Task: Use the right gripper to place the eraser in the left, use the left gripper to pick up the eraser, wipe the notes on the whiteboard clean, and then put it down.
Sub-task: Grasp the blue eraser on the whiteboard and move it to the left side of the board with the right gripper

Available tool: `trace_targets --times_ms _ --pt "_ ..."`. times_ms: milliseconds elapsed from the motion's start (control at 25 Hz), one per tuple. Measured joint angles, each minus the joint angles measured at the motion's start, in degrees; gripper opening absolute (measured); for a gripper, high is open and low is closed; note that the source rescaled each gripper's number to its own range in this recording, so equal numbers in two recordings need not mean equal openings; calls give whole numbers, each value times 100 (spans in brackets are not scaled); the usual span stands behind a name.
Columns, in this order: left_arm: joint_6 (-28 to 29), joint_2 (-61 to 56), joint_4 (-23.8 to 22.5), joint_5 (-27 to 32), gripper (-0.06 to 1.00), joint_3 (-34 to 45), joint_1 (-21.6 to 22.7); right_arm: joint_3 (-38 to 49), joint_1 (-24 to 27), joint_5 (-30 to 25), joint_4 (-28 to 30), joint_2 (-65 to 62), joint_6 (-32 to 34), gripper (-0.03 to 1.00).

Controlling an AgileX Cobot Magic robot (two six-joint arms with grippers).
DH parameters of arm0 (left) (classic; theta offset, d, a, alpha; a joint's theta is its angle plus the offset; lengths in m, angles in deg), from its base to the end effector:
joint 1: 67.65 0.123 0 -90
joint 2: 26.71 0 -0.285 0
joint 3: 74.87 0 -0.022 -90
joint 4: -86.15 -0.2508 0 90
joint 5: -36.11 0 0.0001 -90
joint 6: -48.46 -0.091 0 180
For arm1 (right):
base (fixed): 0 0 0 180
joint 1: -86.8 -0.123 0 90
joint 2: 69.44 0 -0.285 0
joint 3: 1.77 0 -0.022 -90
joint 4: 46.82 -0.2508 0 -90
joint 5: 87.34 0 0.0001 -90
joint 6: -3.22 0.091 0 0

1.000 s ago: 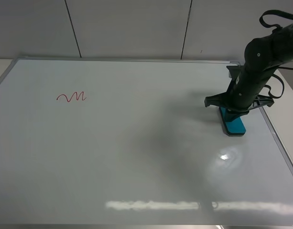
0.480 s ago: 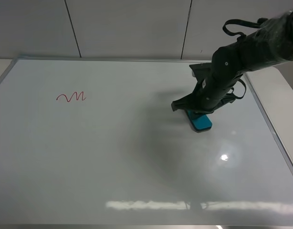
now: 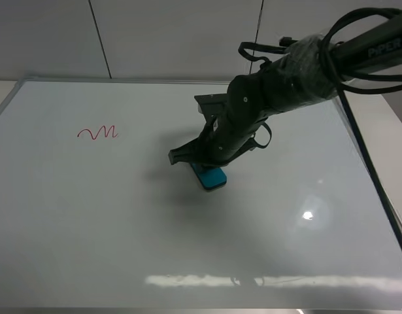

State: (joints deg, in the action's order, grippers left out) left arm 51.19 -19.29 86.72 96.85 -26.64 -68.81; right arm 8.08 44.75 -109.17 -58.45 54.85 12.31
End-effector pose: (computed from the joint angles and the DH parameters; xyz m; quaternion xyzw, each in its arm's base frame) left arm -0.0065 -0.0007 0.2789 -0.0114 0.8498 -0.0229 0.5266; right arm 0.2875 0.2685 0.1169 -0.1953 0.9570 0.1403 0.1625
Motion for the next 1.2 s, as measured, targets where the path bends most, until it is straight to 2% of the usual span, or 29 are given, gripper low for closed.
trace_targets --times_ms 520,800,1000,1200 --pt "5 0 0 0 100 0 0 -2723 -1135 -284 -1049 1665 -521 0" --pt "5 0 0 6 100 0 0 -3979 -1575 -442 -1745 2448 -645 0" --pt "0 0 0 6 100 0 0 -4651 -1731 -651 -2119 2845 -645 0" --pt "0 0 0 6 100 0 0 -4856 -1768 -731 -2274 2956 -645 0"
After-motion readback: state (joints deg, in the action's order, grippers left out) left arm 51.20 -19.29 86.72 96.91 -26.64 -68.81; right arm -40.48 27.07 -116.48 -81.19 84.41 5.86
